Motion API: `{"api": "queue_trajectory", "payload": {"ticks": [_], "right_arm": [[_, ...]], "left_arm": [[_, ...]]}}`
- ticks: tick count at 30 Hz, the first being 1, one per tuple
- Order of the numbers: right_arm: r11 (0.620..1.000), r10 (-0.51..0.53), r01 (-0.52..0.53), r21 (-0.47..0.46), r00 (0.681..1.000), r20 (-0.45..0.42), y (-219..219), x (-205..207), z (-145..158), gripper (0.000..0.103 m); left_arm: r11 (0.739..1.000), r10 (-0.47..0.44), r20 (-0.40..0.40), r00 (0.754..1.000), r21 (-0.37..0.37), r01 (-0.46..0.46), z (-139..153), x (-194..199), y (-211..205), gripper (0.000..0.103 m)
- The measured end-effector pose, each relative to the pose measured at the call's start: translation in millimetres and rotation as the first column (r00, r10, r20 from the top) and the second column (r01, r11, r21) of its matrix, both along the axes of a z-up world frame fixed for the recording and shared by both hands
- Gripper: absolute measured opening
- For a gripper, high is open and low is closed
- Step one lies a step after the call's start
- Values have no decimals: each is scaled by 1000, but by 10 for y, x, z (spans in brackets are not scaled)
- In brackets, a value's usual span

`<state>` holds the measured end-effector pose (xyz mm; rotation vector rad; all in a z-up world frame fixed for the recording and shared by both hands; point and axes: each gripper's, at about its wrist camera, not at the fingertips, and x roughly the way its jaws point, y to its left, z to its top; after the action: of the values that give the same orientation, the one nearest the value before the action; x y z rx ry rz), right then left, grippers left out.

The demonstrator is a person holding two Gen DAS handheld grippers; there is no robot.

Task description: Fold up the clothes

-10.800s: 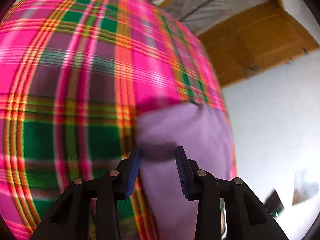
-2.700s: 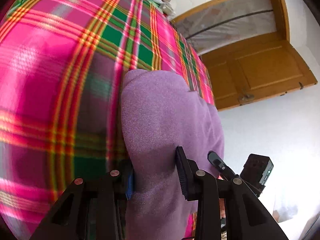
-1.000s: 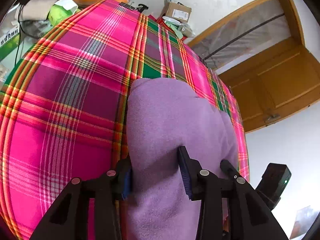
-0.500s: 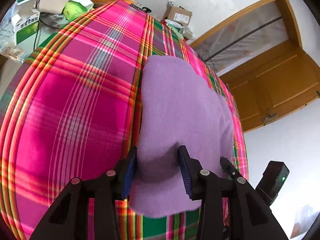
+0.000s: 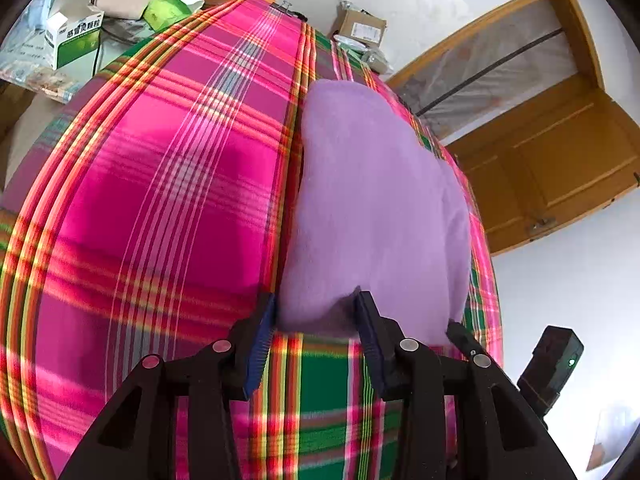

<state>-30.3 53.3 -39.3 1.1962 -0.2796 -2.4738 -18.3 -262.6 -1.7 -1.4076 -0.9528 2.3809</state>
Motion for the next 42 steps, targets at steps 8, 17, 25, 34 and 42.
{"api": "queue_trajectory", "payload": {"ticks": [8,17,25,34,42], "right_arm": [[996,16,-16,88,1000,0,-120,223,26,34],[983,11,-7,185,1000,-22,-262,359,41,35],[967,27,-16,253,999,-39,-396,427,43,48],[942,39,-21,335,998,-45,-564,456,27,58],[941,42,-25,338,998,-43,-584,407,27,62]], "left_arm": [[1000,7,11,1000,-27,-6,14,169,129,40],[981,10,-35,999,-193,-16,59,290,412,40],[937,12,-83,996,-346,-40,64,359,626,43],[892,-10,-118,993,-451,-44,70,287,788,51],[843,-15,-142,990,-534,-64,60,278,955,51]]}}
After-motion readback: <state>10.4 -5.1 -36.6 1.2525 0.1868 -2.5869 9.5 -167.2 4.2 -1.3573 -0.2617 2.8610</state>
